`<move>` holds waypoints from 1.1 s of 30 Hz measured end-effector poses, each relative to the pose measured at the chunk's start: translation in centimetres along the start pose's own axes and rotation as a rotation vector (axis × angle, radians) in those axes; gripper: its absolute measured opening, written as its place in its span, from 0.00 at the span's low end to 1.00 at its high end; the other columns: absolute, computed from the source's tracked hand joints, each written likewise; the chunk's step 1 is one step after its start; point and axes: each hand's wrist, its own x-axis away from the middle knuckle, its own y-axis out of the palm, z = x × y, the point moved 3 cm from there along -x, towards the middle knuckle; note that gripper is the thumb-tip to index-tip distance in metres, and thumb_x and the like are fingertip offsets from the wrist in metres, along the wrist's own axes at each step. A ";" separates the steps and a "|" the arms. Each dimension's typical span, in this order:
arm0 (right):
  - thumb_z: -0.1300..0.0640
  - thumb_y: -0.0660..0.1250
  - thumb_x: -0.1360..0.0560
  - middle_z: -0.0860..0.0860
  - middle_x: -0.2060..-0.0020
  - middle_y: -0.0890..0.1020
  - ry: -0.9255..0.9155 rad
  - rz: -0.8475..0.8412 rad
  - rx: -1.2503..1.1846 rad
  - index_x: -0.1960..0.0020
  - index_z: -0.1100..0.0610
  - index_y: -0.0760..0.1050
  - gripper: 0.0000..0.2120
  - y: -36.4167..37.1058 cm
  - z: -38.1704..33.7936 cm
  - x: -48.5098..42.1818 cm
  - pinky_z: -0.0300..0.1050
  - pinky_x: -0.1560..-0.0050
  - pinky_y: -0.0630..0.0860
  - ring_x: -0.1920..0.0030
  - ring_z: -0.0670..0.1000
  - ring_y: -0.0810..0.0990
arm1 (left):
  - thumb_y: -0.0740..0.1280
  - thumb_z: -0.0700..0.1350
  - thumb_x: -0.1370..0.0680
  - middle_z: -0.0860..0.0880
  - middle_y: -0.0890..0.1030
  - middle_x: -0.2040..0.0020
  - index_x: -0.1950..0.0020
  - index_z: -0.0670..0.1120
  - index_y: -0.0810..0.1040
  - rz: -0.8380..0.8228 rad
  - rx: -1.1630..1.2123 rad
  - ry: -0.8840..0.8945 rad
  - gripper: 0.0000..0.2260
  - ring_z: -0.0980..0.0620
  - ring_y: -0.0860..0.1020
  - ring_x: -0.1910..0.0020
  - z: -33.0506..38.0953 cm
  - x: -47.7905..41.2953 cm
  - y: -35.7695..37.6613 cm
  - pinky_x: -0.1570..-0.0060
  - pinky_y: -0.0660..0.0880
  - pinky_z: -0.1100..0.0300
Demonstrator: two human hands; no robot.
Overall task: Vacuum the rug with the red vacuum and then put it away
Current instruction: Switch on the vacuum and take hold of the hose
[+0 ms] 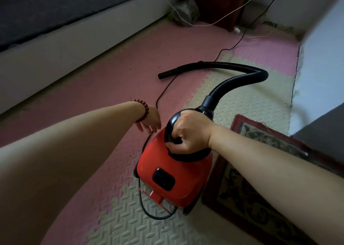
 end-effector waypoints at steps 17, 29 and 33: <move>0.39 0.56 0.29 0.46 0.83 0.68 -0.064 0.063 -0.142 0.78 0.49 0.54 0.24 1.2 -3.9 -7.1 0.45 0.72 0.72 0.79 0.48 0.62 | 0.64 0.39 0.23 0.53 0.79 0.59 0.48 0.46 0.77 0.161 0.068 -0.027 0.06 0.57 0.79 0.60 -6.3 2.2 -3.8 0.58 0.77 0.60; 0.36 0.49 0.29 0.47 0.82 0.66 0.106 -0.141 -0.105 0.78 0.55 0.65 0.28 1.3 -0.3 -3.2 0.45 0.70 0.70 0.79 0.50 0.65 | 0.60 0.40 0.21 0.51 0.80 0.52 0.48 0.46 0.77 0.108 0.094 0.050 0.07 0.53 0.80 0.55 -2.9 0.7 -2.3 0.56 0.76 0.60; 0.37 0.51 0.30 0.46 0.82 0.64 0.029 -0.156 -0.110 0.78 0.52 0.58 0.25 1.4 -0.6 -3.6 0.46 0.70 0.72 0.78 0.51 0.64 | 0.60 0.40 0.21 0.50 0.80 0.54 0.46 0.44 0.77 0.094 0.119 0.052 0.07 0.55 0.79 0.59 -2.4 -0.1 -2.1 0.56 0.76 0.60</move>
